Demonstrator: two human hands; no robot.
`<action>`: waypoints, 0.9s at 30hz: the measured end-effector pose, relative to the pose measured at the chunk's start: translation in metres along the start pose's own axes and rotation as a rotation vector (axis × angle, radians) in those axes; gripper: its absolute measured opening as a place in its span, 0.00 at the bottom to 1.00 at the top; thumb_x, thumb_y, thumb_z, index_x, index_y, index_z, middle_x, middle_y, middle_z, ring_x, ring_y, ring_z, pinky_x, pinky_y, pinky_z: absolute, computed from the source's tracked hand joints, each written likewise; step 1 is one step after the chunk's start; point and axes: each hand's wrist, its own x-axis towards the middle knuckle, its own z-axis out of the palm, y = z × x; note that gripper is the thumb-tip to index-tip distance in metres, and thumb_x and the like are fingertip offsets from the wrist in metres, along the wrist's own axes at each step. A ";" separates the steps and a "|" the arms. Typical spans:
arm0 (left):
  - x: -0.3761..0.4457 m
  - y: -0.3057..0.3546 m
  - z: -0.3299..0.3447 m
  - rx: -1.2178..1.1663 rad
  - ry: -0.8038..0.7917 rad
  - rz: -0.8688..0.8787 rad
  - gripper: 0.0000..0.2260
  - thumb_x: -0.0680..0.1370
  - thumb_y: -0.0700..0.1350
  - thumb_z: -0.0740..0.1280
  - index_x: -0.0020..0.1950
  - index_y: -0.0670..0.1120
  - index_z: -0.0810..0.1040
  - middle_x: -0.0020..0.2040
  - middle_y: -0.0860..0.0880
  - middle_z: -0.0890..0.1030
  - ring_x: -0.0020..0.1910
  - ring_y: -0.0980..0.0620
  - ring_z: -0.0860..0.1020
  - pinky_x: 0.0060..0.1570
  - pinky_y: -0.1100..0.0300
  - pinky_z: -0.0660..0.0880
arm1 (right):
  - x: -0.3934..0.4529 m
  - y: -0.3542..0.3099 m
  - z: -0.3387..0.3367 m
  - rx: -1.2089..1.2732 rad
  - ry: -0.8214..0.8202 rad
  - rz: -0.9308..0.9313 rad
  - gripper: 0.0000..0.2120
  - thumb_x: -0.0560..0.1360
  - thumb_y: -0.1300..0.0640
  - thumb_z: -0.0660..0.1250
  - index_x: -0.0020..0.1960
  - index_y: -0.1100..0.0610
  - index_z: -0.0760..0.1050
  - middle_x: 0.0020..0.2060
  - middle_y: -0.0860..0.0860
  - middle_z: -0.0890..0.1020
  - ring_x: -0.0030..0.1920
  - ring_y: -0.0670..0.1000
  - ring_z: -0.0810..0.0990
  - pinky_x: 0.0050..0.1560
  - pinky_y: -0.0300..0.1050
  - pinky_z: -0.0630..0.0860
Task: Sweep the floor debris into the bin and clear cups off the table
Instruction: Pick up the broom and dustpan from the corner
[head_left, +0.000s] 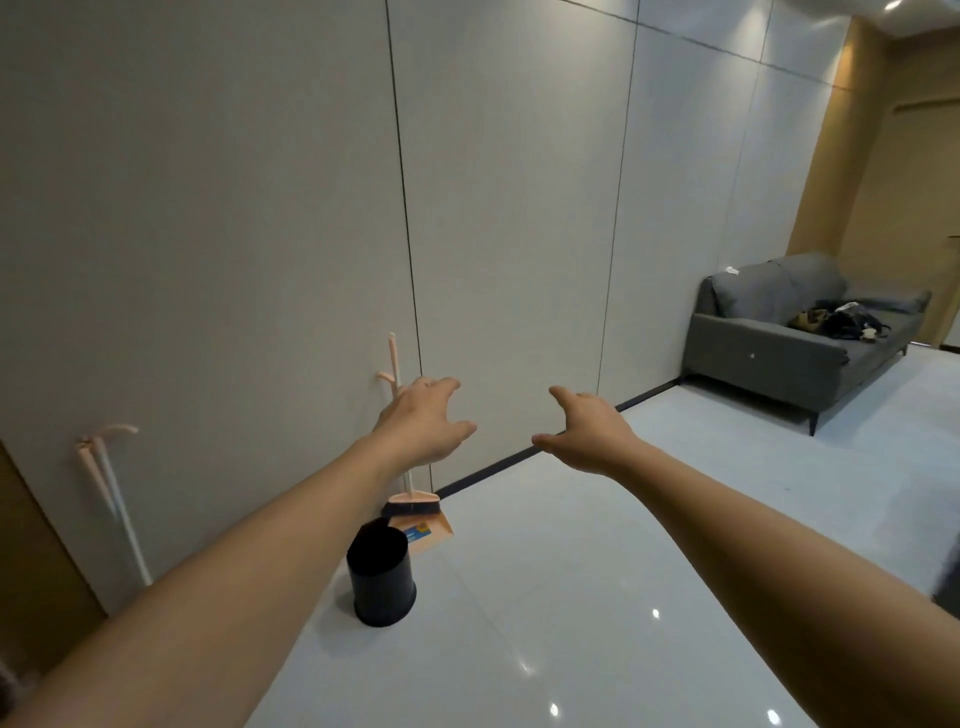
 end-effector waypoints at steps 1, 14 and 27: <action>0.017 -0.002 0.005 0.002 -0.009 -0.025 0.31 0.77 0.58 0.68 0.78 0.53 0.63 0.77 0.46 0.63 0.74 0.43 0.64 0.69 0.44 0.67 | 0.021 0.005 0.004 0.006 -0.017 -0.006 0.39 0.75 0.41 0.69 0.79 0.52 0.58 0.70 0.56 0.73 0.68 0.59 0.71 0.63 0.53 0.72; 0.192 -0.087 0.080 0.077 -0.111 -0.232 0.31 0.77 0.56 0.68 0.78 0.52 0.64 0.74 0.44 0.67 0.73 0.42 0.65 0.69 0.47 0.67 | 0.226 0.030 0.108 0.173 -0.197 -0.059 0.36 0.77 0.45 0.69 0.79 0.55 0.60 0.72 0.57 0.72 0.69 0.58 0.72 0.66 0.52 0.71; 0.422 -0.244 0.111 0.021 -0.164 -0.319 0.25 0.78 0.54 0.69 0.73 0.47 0.70 0.69 0.43 0.71 0.67 0.43 0.71 0.64 0.49 0.72 | 0.458 -0.020 0.230 0.279 -0.289 0.057 0.32 0.78 0.48 0.70 0.78 0.54 0.63 0.73 0.55 0.71 0.71 0.56 0.71 0.68 0.52 0.71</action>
